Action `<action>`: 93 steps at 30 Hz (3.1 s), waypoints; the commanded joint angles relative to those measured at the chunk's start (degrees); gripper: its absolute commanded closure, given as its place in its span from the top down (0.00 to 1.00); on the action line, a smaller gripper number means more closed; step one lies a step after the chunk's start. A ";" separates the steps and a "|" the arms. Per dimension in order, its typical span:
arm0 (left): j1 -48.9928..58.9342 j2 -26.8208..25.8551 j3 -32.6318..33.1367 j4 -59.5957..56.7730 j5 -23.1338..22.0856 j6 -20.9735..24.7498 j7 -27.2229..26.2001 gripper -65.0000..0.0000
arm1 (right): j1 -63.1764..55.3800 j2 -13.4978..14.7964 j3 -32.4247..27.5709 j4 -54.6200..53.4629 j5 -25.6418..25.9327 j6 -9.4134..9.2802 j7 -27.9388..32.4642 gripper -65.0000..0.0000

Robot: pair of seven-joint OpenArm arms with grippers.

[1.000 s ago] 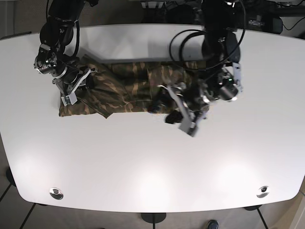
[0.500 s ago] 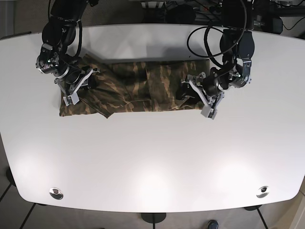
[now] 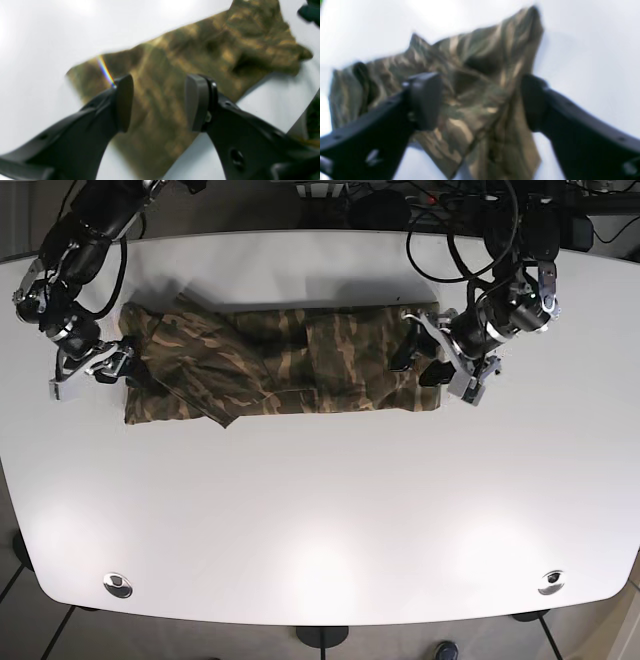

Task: Fold the T-shirt properly

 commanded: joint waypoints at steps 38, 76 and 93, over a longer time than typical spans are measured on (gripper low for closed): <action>-11.09 11.35 6.23 -21.44 -0.72 -2.68 -1.25 0.12 | 0.73 -5.70 -32.69 26.42 1.86 -10.78 4.35 0.03; -12.76 6.95 -0.45 -31.81 -0.63 -6.99 -6.35 0.12 | 9.08 -11.86 -50.63 13.49 -13.78 -10.87 12.35 0.03; -12.85 7.04 -0.45 -31.73 -0.80 -7.07 -6.35 0.12 | 15.24 -19.33 -62.85 1.89 -35.94 -10.87 19.30 0.83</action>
